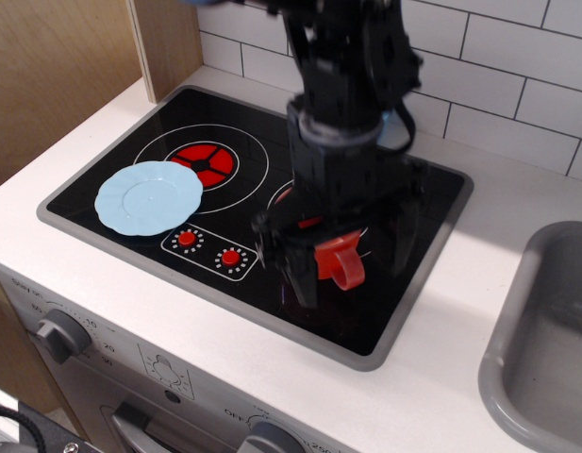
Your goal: Take cup off plate
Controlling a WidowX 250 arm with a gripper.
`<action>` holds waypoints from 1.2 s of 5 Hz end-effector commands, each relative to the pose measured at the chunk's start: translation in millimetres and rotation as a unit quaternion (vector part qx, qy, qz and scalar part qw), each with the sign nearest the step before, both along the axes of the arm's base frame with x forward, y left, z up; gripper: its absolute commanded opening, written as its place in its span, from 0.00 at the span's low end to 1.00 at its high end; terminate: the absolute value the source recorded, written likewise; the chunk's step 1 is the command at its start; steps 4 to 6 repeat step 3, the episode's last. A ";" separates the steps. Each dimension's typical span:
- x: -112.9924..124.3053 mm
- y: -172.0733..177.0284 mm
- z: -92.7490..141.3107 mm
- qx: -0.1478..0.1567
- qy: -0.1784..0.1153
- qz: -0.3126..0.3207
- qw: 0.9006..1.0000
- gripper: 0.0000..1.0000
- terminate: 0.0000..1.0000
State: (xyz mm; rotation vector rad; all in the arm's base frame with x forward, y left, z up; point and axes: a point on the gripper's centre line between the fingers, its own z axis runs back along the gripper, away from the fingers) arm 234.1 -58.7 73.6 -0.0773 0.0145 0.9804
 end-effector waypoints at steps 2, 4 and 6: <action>7.6 14.8 49.1 0.009 -0.047 -0.008 0.999 1.00 0.00; 7.6 14.8 49.1 0.009 -0.047 -0.008 0.999 1.00 1.00; 7.6 14.8 49.1 0.009 -0.047 -0.008 0.999 1.00 1.00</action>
